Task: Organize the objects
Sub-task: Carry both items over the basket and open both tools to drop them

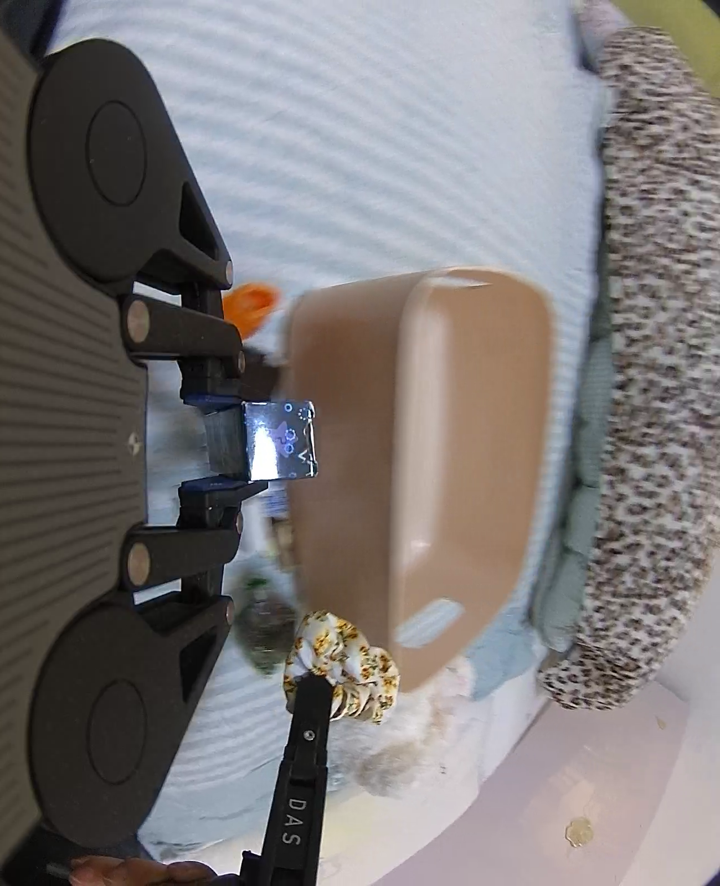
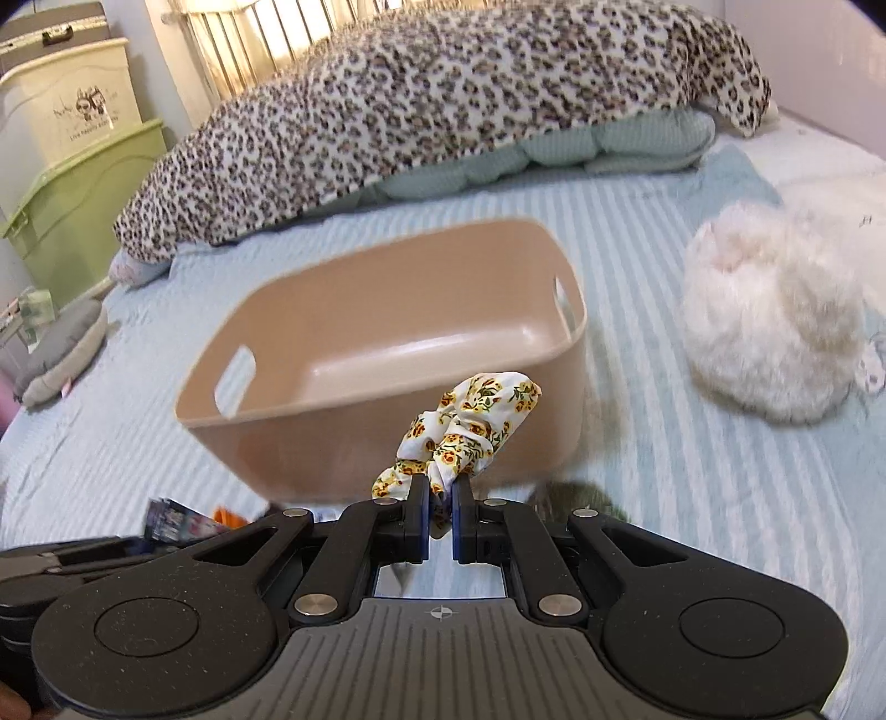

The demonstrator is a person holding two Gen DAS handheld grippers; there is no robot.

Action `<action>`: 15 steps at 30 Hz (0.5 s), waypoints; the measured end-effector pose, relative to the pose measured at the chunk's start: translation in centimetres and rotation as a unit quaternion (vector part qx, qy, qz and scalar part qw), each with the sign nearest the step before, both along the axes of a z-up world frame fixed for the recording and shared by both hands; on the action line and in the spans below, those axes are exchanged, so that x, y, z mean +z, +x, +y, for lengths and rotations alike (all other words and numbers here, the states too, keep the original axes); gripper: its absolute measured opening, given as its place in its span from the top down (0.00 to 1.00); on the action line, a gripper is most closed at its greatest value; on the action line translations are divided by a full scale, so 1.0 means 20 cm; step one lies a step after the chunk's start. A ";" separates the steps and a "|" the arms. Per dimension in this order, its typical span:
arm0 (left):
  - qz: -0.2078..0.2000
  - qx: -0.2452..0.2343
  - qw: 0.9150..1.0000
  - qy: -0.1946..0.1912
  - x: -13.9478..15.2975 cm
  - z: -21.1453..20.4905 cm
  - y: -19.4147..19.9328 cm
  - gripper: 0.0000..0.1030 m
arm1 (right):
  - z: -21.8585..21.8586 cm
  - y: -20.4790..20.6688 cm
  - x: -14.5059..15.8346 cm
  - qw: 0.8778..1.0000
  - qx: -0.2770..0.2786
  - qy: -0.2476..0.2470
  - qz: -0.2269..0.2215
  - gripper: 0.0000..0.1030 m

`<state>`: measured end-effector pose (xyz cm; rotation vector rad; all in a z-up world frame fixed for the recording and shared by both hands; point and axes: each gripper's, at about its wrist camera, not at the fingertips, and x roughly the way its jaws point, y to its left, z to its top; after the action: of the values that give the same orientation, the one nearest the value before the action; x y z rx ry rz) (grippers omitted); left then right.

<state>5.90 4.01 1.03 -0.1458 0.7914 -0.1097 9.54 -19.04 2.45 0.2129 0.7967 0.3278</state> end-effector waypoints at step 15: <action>-0.061 0.031 0.993 0.096 0.19 0.05 0.43 0.76 | 0.07 0.27 0.18 0.998 -0.006 -0.007 -0.063 0.93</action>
<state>14.50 5.08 4.87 0.0180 0.6709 0.0156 14.94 -17.68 6.06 0.1825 0.6732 0.3222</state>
